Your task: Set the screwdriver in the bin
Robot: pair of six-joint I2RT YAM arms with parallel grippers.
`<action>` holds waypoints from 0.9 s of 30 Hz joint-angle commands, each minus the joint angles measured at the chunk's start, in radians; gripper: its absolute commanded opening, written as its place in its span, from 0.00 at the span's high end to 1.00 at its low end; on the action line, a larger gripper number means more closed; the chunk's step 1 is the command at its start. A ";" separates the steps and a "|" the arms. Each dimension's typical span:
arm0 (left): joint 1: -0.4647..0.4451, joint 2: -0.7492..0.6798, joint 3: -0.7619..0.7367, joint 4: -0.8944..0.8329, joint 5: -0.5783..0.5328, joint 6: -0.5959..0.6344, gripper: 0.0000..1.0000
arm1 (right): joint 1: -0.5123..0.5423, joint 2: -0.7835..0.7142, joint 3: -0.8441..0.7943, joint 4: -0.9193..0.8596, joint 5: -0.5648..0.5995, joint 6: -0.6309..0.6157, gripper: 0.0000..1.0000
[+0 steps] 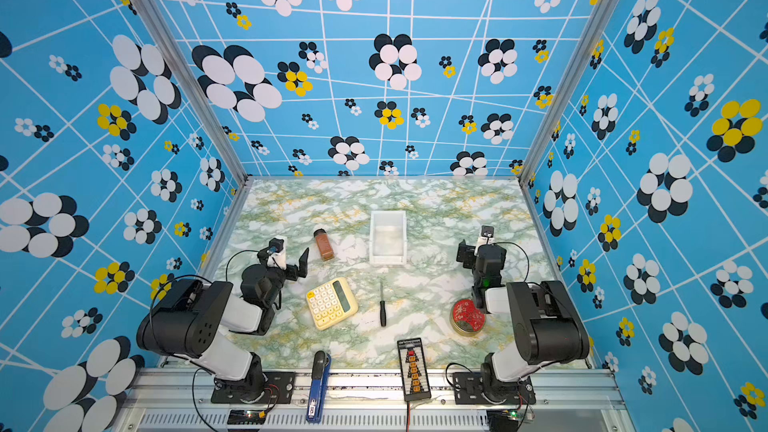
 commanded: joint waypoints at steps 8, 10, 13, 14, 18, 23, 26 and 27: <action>-0.005 0.006 -0.012 0.029 0.013 0.015 0.01 | -0.006 -0.002 0.022 0.005 -0.008 -0.007 0.01; -0.005 0.006 -0.012 0.028 0.013 0.015 0.01 | -0.006 -0.002 0.022 0.006 -0.008 -0.007 0.01; -0.005 0.006 -0.012 0.028 0.012 0.015 0.01 | -0.006 -0.002 0.022 0.006 -0.008 -0.008 0.01; -0.005 0.006 -0.012 0.028 0.012 0.015 0.01 | -0.006 -0.002 0.022 0.006 -0.007 -0.007 0.01; -0.005 0.006 -0.012 0.028 0.012 0.015 0.01 | -0.007 -0.002 0.021 0.006 -0.007 -0.007 0.01; -0.005 0.006 -0.012 0.028 0.013 0.015 0.01 | -0.007 -0.002 0.022 0.006 -0.009 -0.007 0.01; -0.005 0.009 -0.008 0.024 0.011 0.015 0.01 | -0.007 -0.002 0.022 0.006 -0.008 -0.007 0.01; -0.005 0.006 -0.008 0.020 0.010 0.013 0.01 | -0.007 -0.002 0.022 0.006 -0.009 -0.007 0.01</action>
